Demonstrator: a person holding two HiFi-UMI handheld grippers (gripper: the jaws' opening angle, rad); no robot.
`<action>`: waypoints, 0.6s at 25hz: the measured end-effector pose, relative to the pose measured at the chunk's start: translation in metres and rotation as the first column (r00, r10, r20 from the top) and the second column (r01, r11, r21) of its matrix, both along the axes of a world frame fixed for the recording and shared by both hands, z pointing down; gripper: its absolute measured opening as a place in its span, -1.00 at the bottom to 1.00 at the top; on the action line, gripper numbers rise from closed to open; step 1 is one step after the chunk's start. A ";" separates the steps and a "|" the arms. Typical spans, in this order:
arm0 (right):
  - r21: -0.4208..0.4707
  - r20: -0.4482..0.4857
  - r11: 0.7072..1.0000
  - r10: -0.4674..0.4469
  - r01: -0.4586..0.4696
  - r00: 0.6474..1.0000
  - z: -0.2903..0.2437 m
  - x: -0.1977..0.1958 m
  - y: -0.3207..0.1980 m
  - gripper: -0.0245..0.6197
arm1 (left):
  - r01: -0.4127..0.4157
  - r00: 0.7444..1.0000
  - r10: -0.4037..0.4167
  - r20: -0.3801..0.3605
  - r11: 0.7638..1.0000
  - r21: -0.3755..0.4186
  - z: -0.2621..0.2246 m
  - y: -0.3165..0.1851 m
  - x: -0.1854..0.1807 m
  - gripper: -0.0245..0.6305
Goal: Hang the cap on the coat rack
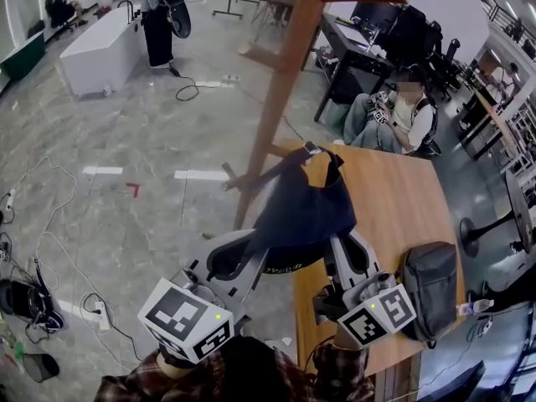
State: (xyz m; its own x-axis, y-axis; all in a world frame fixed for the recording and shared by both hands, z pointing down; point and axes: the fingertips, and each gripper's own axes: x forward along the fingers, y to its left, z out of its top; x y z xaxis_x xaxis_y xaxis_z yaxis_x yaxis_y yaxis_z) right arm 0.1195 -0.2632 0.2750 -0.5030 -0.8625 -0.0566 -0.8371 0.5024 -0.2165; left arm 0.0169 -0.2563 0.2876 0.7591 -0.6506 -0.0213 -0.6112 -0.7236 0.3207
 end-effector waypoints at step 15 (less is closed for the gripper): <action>-0.127 0.009 0.992 -0.002 0.003 1.000 0.063 0.008 -0.051 -0.85 | 0.046 0.998 -0.040 0.049 0.992 -0.114 0.061 -0.044 0.007 -0.80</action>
